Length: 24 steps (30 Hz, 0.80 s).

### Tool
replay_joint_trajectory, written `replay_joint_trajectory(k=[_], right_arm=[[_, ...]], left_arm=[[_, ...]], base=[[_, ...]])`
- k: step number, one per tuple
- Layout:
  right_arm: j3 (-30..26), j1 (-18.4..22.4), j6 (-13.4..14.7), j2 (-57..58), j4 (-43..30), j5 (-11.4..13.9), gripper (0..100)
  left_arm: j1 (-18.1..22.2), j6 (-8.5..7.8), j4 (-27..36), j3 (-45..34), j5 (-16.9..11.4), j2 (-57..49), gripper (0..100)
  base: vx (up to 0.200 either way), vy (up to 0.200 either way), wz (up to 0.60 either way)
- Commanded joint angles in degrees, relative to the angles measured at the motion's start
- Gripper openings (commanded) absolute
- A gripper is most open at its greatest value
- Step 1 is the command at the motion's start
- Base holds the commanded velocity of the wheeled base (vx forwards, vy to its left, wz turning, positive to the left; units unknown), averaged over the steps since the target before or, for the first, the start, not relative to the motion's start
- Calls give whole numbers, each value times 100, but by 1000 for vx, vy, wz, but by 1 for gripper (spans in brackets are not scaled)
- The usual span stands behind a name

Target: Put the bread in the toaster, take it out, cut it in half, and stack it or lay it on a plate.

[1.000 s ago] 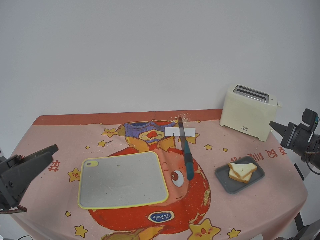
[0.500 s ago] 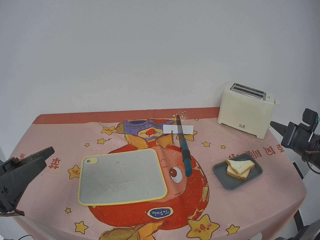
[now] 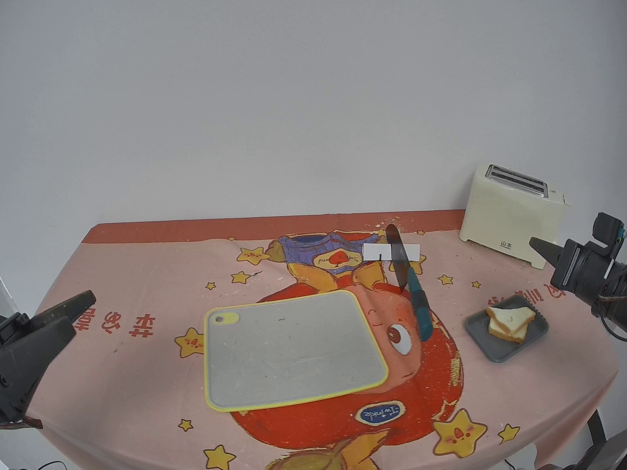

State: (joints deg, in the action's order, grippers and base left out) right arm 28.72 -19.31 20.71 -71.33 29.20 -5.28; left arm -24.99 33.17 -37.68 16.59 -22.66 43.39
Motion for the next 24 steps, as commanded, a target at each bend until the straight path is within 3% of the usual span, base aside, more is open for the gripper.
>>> replay_joint_trajectory(k=[1,3,4,7,11,13,14,16,17,18,19,20,21,24], right_arm=[[-42,6,-287,840,-116,-79,0],[-42,6,-296,857,-134,-79,0],[-51,164,-595,1156,-371,-114,0],[-288,437,-1245,1921,-503,-70,0],[-780,516,-1403,3011,-564,-79,0],[-1088,630,-1438,3626,-810,-70,0],[-1202,709,-1456,3881,-951,-70,0],[-1466,938,-1623,4522,-1364,-43,0],[-1483,955,-1632,4575,-1390,-35,0],[-1677,1122,-1843,5094,-1856,18,0],[-1694,1131,-1851,5138,-1891,27,0],[-1844,1201,-1939,5603,-2340,124,0],[-1932,1201,-1957,5902,-2586,168,0],[-2178,1184,-2062,6623,-3148,203,0]], left_arm=[[179,-311,6,-16,69,-682,100],[196,-338,6,-16,69,-691,100],[645,-549,6,-86,174,-920,100],[1066,-601,6,-420,183,-1359,100],[1154,-619,112,-886,183,-2308,100],[1181,-654,604,-974,210,-2888,100],[1216,-707,903,-965,218,-3135,100],[1365,-970,1703,-930,218,-3715,100],[1374,-997,1729,-947,218,-3741,100],[1400,-1612,2081,-1088,359,-3829,100],[1400,-1682,2081,-1105,385,-3820,100],[1400,-2421,2063,-1360,614,-3767,100],[1400,-2807,2028,-1536,728,-3767,100],[1400,-3590,2406,-1659,904,-3776,100]], base=[[0,0,0],[0,0,0],[0,0,0],[0,0,0],[0,0,0],[0,0,0],[0,0,0],[0,0,0],[0,0,0],[0,0,0],[0,0,0],[0,0,0],[0,0,0],[0,0,0]])
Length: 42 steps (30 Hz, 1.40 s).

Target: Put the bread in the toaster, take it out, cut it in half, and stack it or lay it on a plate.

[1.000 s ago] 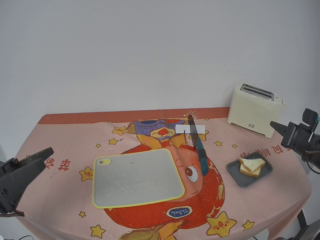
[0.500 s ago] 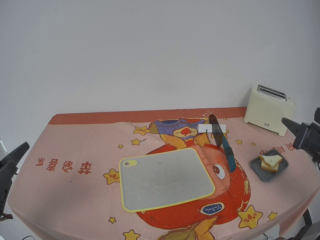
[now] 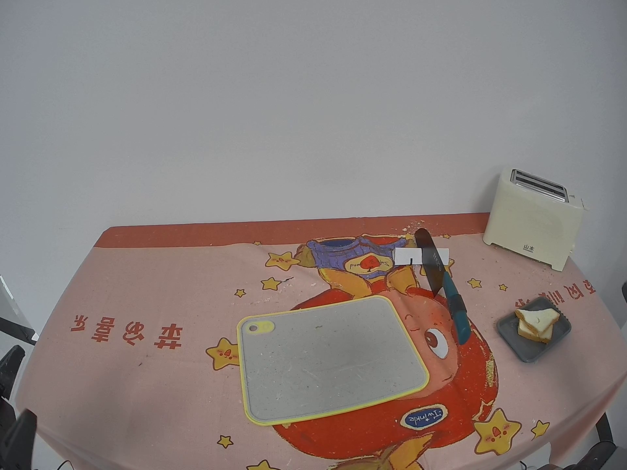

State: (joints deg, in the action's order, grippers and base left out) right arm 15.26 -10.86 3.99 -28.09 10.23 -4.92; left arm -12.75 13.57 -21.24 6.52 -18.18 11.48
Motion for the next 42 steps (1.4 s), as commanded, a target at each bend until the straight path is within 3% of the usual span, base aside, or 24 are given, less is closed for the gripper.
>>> replay_joint_trajectory(k=[1,3,5,6,17,20,21,22,31,35,39,42], right_arm=[[-990,348,-451,2396,-1339,176,0],[-1324,339,-478,2360,-1190,159,0],[-1465,348,-407,2352,-988,194,0],[-1517,348,-328,2360,-970,308,0],[-1509,348,-337,2352,-1032,352,0],[-1500,497,-355,2343,-1067,369,0],[-1500,699,-390,2325,-1067,369,0],[-1500,1077,-460,2141,-1058,387,0],[-1509,1139,-460,2123,-1040,387,0],[-1509,1288,-451,2132,-1032,387,0],[-1509,1253,-478,2536,-1023,422,0],[-1517,1069,-566,2809,-1023,642,0]], left_arm=[[177,-1796,990,-652,482,-586,100],[177,-1911,1210,-652,482,-586,100],[185,-1911,1456,-652,482,-586,100],[177,-1875,1869,-635,473,-586,100],[185,-1867,1711,-652,517,-586,100],[194,-1770,1719,-652,991,-577,100],[220,-1770,1807,-652,1308,-612,100],[300,-1568,2317,-608,1941,-603,100],[625,-1471,2132,-652,1888,-612,100],[1003,-1480,2124,-652,1932,-630,100],[1152,-1541,2097,-652,1844,-1140,100],[1196,-1673,2080,-652,1677,-1131,100]], base=[[0,0,0],[0,0,0],[0,0,0],[0,0,0],[0,0,0],[0,0,0],[0,0,0],[0,0,0],[0,0,0],[0,0,0],[0,0,0],[0,0,0]])
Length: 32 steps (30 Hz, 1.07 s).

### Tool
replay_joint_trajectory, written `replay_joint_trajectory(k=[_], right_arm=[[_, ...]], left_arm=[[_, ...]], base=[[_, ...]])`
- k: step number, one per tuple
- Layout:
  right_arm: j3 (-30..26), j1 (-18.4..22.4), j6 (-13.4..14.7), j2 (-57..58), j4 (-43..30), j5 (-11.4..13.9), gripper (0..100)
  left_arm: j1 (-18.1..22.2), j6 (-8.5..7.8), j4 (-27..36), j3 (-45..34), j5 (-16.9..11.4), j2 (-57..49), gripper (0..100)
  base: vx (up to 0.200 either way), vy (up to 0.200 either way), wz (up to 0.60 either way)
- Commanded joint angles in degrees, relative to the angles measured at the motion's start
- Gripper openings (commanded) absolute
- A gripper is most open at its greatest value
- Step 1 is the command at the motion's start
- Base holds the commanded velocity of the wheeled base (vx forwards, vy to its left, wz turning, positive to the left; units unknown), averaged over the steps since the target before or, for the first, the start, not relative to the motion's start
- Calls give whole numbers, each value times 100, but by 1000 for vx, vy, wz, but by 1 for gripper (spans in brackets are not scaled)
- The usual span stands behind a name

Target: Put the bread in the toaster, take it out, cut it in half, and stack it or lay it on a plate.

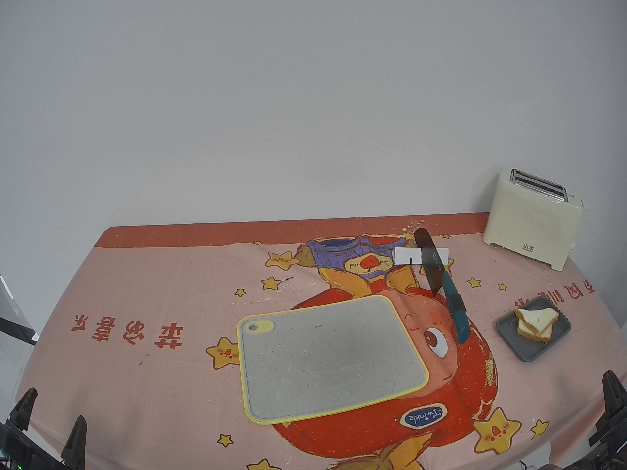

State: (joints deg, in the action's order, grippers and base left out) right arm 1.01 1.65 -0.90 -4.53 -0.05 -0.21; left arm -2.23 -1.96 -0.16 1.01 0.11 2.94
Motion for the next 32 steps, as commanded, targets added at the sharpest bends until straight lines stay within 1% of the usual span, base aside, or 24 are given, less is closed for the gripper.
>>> replay_joint_trajectory(k=[1,2,5,7,10,11,12,13,17,22,32], right_arm=[[-92,-182,-77,453,5,188,0],[-92,-182,-86,453,-4,188,0],[-92,-182,-86,453,-4,188,0],[-92,-182,-50,453,-4,161,0],[-92,-182,-33,453,-4,91,0],[-92,-191,-24,453,5,-14,0],[-92,-191,-15,453,5,-41,0],[-92,-191,-15,453,5,-50,0],[-92,-182,-24,453,5,-67,0],[-92,-182,-42,453,5,3,0],[-92,-182,-6,453,-4,-32,0]], left_arm=[[144,-164,-28,-101,-187,-276,100],[144,-199,-28,-101,-213,-276,100],[135,-234,-28,-101,-222,-276,100],[144,-164,-19,-101,-152,-276,100],[144,-129,7,-101,-116,-276,100],[144,-32,16,-101,-169,-276,100],[144,56,16,-101,-108,-276,100],[144,100,16,-101,-99,-276,100],[144,108,16,-101,-99,-276,100],[144,108,16,-101,-99,-276,100],[144,108,16,-101,-99,-276,100]], base=[[0,0,0],[0,0,0],[0,0,0],[0,0,0],[0,0,0],[0,0,0],[0,0,0],[0,0,0],[0,0,0],[0,0,0],[0,0,0]])
